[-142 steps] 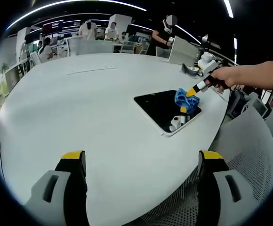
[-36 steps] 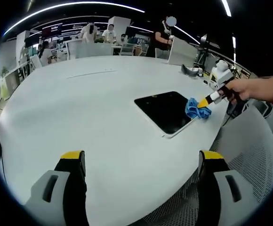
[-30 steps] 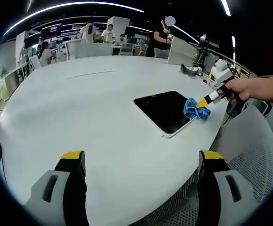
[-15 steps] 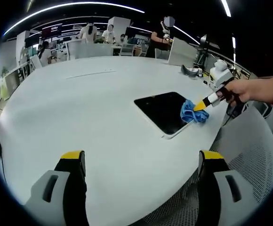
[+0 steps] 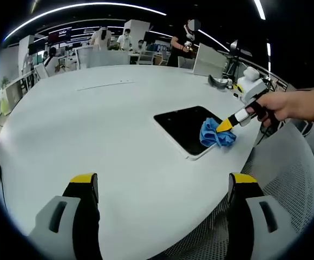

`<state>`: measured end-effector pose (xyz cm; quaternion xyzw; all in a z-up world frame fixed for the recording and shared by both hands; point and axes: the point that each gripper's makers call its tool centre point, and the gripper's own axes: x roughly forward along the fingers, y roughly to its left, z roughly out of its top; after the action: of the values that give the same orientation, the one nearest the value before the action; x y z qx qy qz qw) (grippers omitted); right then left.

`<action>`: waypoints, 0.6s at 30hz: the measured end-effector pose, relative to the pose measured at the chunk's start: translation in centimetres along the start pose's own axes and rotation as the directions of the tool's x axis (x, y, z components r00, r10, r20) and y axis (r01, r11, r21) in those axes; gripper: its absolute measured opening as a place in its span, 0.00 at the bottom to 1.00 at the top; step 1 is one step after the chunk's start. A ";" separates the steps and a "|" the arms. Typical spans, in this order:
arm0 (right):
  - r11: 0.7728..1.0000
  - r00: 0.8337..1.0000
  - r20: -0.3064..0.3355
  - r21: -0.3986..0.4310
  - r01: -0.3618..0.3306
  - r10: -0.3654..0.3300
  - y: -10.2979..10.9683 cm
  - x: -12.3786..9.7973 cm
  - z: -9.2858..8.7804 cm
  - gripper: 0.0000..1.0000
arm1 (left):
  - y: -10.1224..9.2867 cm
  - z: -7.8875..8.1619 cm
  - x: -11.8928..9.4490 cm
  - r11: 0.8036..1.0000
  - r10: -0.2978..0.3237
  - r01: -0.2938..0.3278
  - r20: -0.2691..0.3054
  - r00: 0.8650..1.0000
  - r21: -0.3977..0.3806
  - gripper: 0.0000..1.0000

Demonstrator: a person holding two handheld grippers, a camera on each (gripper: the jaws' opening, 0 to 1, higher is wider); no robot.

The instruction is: Wipe the mirror surface with the cleaning cloth until all visible marks leave the cleaned area.

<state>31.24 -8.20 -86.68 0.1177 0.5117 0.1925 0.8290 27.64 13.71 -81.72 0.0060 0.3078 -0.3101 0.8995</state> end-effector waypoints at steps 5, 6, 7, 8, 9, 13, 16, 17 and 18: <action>1.000 1.000 0.000 -0.015 -0.002 0.002 0.7 0.5 0.2 0.00 | 0.0 0.0 0.0 1.000 -0.001 0.001 0.002 1.000 0.000 0.99; 1.000 1.000 0.000 -0.017 -0.002 0.002 0.8 0.5 0.2 0.00 | 0.0 0.0 0.0 1.000 -0.001 0.001 0.002 1.000 0.000 0.99; 1.000 1.000 0.000 -0.017 -0.003 0.003 0.9 0.6 0.2 0.00 | 0.0 0.0 0.0 1.000 -0.003 0.003 0.001 1.000 0.002 0.99; 1.000 1.000 0.000 -0.018 -0.002 0.002 1.0 0.7 0.2 0.00 | -0.1 0.0 0.0 1.000 -0.003 0.003 0.001 1.000 0.002 0.99; 1.000 1.000 -0.001 -0.020 -0.001 0.001 1.1 0.7 0.2 0.00 | -0.1 0.0 0.0 1.000 -0.005 0.005 -0.001 1.000 0.004 0.99; 1.000 1.000 -0.002 -0.023 -0.002 0.002 1.5 0.9 0.3 0.00 | -0.1 0.0 0.0 1.000 -0.004 0.004 0.000 1.000 0.004 0.99; 1.000 1.000 -0.004 -0.025 -0.010 0.010 2.1 1.2 0.2 0.00 | -0.1 0.0 0.1 1.000 -0.007 0.007 0.001 1.000 0.006 0.99; 0.999 1.000 -0.003 -0.036 -0.007 0.007 2.3 1.2 0.2 0.00 | -0.2 0.0 0.1 1.000 -0.007 0.007 0.000 1.000 0.005 0.99; 0.999 1.000 -0.003 -0.042 -0.003 0.002 2.3 1.2 0.2 0.00 | -0.1 0.0 0.1 1.000 -0.007 0.007 0.000 1.000 0.005 0.99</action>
<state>31.43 -5.56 -86.66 0.1004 0.5088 0.2046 0.8302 27.61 13.55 -81.70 0.0072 0.3072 -0.3141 0.8983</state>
